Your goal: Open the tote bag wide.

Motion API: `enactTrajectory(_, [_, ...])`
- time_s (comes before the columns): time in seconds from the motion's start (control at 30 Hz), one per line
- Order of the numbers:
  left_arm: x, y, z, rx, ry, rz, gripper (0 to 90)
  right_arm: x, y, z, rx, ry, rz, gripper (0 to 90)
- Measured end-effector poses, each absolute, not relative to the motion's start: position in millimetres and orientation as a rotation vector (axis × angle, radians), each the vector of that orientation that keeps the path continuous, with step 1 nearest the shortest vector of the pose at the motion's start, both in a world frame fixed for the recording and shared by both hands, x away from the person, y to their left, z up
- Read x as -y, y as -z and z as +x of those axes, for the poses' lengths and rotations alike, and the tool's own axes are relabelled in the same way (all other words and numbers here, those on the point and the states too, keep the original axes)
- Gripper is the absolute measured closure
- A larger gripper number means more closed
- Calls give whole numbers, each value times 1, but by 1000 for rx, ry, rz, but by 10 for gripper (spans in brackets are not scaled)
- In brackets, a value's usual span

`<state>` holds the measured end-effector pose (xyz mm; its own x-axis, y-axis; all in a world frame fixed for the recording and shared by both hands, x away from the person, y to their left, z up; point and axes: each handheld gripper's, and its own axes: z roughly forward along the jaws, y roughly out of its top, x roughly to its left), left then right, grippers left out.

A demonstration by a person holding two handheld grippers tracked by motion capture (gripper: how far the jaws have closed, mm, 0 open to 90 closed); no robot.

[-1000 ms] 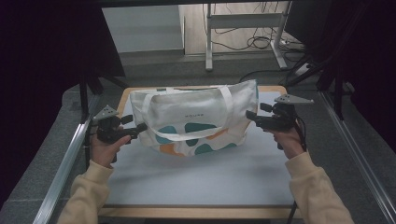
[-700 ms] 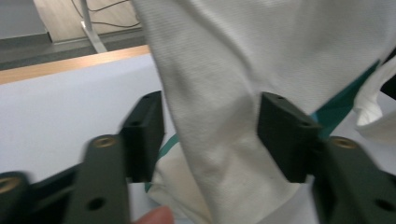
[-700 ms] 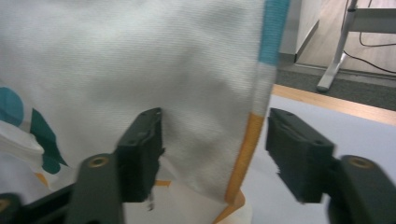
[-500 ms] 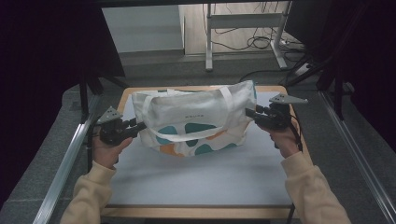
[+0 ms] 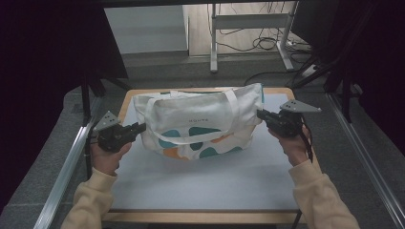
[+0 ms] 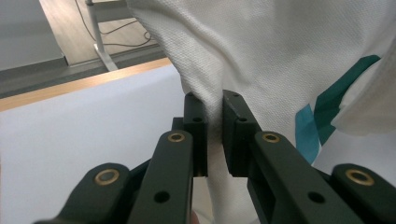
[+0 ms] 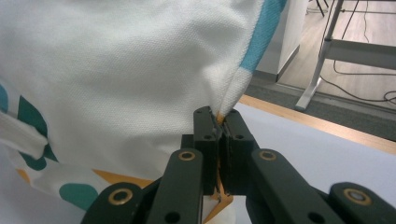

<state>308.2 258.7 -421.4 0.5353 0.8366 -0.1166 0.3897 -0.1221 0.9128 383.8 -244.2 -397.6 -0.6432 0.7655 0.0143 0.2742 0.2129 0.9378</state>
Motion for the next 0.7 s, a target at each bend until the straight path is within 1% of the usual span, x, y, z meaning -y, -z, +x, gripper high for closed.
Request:
enactTrajectory(0.13, [-260,423,304,-1022,-524,1716,818,249,403,375,-2027,-1442,945,855])
enactTrajectory(0.43, [-258,431,296,-1005,-531,1717,821,250,410,370,-2037,-1434,929,856])
enactTrajectory(0.7, [-253,448,290,-999,-513,1765,825,250,434,362,-2088,-1397,948,857])
